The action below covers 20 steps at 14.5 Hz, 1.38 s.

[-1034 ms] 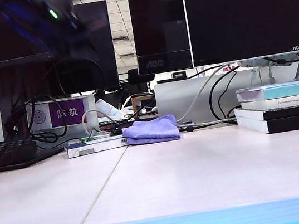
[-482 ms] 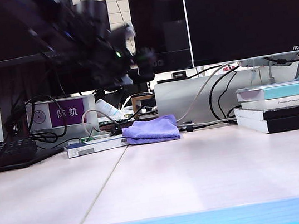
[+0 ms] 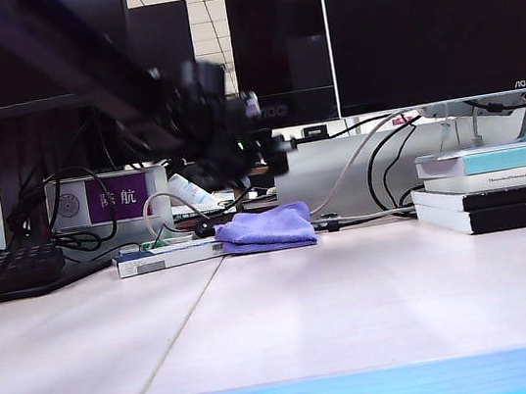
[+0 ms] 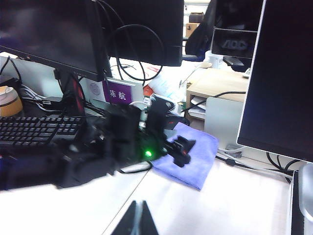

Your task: Wipe the table from front to back using the rag.

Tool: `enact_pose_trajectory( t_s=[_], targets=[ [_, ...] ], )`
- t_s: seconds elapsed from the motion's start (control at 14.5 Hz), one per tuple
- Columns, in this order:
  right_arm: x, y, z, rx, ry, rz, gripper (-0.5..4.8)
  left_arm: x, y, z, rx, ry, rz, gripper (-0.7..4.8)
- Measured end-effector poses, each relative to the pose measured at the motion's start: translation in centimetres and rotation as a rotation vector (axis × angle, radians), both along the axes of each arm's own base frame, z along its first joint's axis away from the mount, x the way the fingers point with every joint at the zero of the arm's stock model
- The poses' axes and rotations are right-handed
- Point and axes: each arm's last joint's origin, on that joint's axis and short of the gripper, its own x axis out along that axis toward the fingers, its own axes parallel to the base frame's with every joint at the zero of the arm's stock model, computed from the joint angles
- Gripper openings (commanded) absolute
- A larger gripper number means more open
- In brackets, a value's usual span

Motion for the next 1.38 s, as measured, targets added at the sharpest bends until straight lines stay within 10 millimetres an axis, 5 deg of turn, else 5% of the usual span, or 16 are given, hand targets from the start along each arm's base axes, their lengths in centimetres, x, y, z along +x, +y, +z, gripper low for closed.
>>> enact_pose_trajectory(
  t_s=[0.28, 0.48, 0.62, 0.69, 1.1, 1.17, 1.24, 1.38],
  targets=[
    [0.0, 0.0, 0.0, 0.000, 0.000, 0.000, -0.05, 1.8, -0.5, -4.3, 0.034, 0.042, 0.052, 3.36],
    [0.0, 0.0, 0.0, 0.000, 0.000, 0.008, -0.05, 2.1, -0.3, -5.3, 0.042, 0.037, 0.092, 3.25],
    [0.0, 0.0, 0.0, 0.001, 0.001, 0.009, -0.05, 2.2, -0.4, -6.6, 0.051, 0.043, 0.095, 0.09],
    [0.0, 0.0, 0.0, 0.001, 0.000, 0.009, -0.05, 2.2, -0.4, -6.6, 0.058, 0.040, 0.088, -0.06],
    [0.0, 0.0, 0.0, 0.001, 0.000, 0.010, -0.05, 2.3, -0.6, -3.6, 0.142, 0.066, 0.059, 0.02],
    [0.0, 0.0, 0.0, 0.002, 0.000, 0.009, -0.05, 2.4, -0.6, -3.2, 0.132, 0.057, 0.043, 1.06],
    [0.0, 0.0, 0.0, 0.001, -0.001, 0.010, -0.05, 2.4, -0.7, -2.9, 0.119, 0.047, 0.031, 2.89],
    [-0.3, -0.1, 0.2, 0.009, -0.009, 0.022, -0.05, 2.4, -0.8, -2.5, 0.082, 0.042, 0.019, 2.80]
  ],
)
